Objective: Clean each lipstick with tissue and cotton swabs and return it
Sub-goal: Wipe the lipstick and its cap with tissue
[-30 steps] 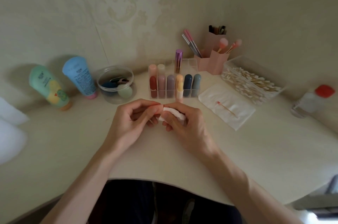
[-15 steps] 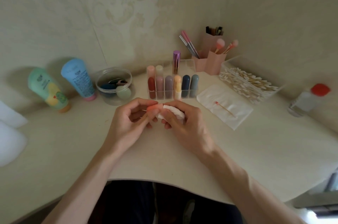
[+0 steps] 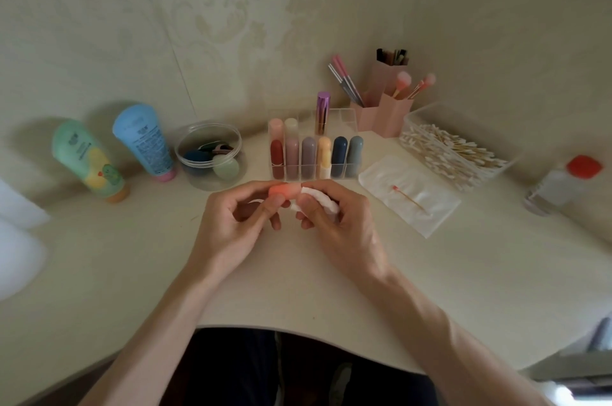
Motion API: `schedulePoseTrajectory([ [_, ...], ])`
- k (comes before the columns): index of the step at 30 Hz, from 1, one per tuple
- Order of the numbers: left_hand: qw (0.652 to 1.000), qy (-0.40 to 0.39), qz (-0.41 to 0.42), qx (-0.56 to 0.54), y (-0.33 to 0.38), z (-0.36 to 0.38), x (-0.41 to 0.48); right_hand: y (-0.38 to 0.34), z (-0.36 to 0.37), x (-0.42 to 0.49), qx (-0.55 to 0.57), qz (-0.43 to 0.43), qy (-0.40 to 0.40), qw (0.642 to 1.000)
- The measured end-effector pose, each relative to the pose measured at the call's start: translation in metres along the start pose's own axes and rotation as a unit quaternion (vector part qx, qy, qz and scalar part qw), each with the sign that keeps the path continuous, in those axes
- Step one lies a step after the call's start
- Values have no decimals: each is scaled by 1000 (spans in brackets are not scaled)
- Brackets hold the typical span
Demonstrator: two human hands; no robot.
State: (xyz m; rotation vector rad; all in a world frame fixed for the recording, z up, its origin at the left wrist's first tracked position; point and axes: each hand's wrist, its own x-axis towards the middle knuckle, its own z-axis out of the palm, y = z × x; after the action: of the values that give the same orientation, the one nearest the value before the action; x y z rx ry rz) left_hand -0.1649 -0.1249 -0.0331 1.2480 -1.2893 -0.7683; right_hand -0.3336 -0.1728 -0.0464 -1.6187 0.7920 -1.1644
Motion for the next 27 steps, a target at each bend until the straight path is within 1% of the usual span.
schedulePoseTrajectory([
  [3, 998, 5, -49, -40, 5, 2, -2, -3, 0, -2, -19, -17, -4, 1000],
  [6, 996, 14, -76, -39, -1, 0, 1, -7, 2, -5, -35, -31, -17, 999],
  [9, 998, 21, -46, -38, -5, 1, 1, -4, 1, -6, -55, -34, -5, 998],
  [12, 999, 33, -9, -23, -9, -1, 2, 3, 2, -5, -60, -13, -12, 998],
  [14, 999, 38, -1, -18, -11, -3, 2, 3, 1, -3, -48, -1, -18, 999],
  [16, 999, 31, -2, -23, -8, -2, 0, 0, 0, -2, -38, -13, -11, 999],
  [19, 998, 2, -39, -54, -1, 1, -1, -3, -1, -3, -37, -39, -1, 999],
  [20, 998, -3, -38, -53, -1, 1, -1, -2, -1, -4, -42, -38, -4, 998],
  [23, 1000, 13, -7, -25, -4, 0, -1, 2, 1, -4, -45, -22, -20, 999],
  [27, 999, 23, 21, 15, -9, -3, 0, 1, -3, 2, 10, -11, -22, 1000],
])
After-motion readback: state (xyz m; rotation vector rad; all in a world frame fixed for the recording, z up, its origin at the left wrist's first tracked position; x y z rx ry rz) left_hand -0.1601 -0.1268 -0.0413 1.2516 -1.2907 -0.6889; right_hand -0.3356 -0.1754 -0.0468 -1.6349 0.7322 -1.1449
